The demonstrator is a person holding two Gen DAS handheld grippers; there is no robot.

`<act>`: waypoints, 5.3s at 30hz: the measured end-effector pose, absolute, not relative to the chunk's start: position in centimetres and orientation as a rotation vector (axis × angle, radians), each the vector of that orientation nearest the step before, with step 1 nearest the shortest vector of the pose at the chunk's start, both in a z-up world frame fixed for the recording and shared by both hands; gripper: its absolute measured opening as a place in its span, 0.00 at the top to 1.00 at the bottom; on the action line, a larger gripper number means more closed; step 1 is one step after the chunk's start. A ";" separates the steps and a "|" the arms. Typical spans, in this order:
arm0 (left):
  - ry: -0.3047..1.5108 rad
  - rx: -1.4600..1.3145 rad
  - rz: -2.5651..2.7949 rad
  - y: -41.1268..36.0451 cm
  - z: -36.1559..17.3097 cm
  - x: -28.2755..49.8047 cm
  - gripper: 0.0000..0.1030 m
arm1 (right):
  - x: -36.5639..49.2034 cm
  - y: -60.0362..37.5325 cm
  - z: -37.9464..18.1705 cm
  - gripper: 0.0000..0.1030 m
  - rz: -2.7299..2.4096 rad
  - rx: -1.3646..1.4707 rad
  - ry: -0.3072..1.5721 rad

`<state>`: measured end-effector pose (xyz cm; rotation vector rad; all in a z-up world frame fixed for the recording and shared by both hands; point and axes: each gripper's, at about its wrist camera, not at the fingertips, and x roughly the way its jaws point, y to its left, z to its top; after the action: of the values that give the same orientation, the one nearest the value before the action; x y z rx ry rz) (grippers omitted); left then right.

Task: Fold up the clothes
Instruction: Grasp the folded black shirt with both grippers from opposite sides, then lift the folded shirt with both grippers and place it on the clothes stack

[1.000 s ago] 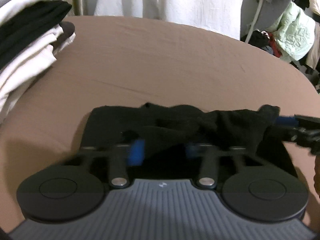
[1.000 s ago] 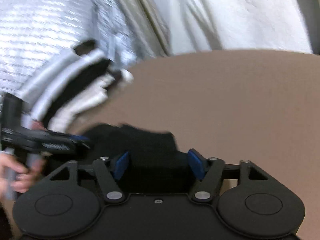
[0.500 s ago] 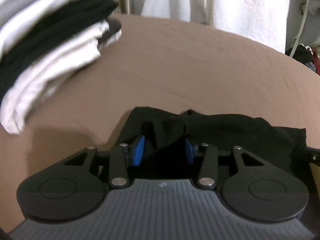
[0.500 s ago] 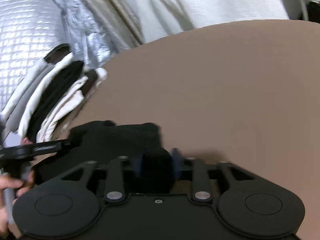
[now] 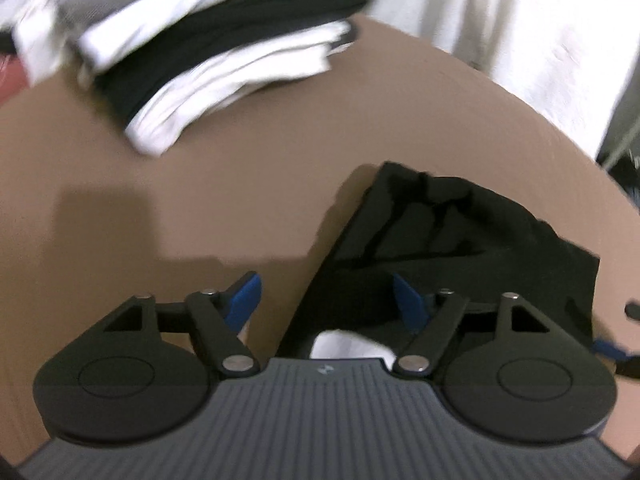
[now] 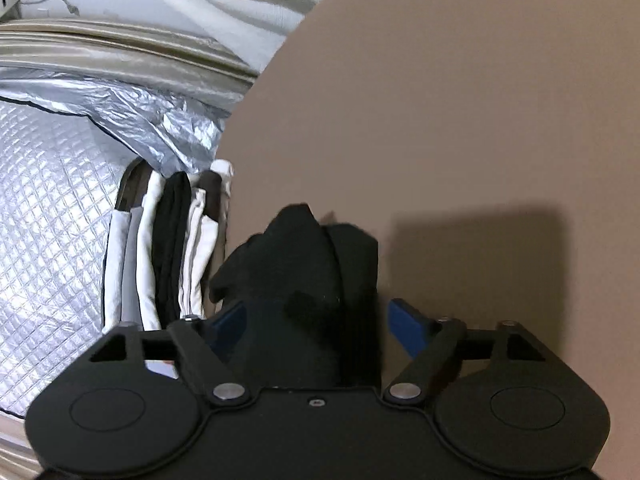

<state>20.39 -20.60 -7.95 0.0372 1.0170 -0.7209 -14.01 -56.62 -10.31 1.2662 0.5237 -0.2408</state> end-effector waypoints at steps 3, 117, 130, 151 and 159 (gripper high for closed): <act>1.129 -0.126 -0.719 -18.7 -10.1 21.6 0.24 | -12.8 -56.3 -10.9 0.18 -0.258 1.233 0.574; 1.320 -0.261 -0.815 -19.1 -13.8 21.6 0.00 | -9.6 -55.6 -11.4 0.30 -0.211 1.010 0.528; 0.872 -0.066 -0.940 -21.1 -5.6 16.0 0.80 | -2.9 -45.6 -1.7 0.83 -0.212 0.197 0.522; 0.516 -0.449 -0.494 -9.6 8.2 36.7 0.71 | 39.0 -35.9 21.7 0.60 0.267 -0.124 0.395; 0.486 -0.538 -0.448 -8.5 3.9 40.2 0.53 | 37.1 -42.4 14.9 0.48 0.019 0.158 0.365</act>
<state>40.23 -8.52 3.90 -0.5376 0.4861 -0.4481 37.14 -42.35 14.89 0.1584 0.3649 0.0185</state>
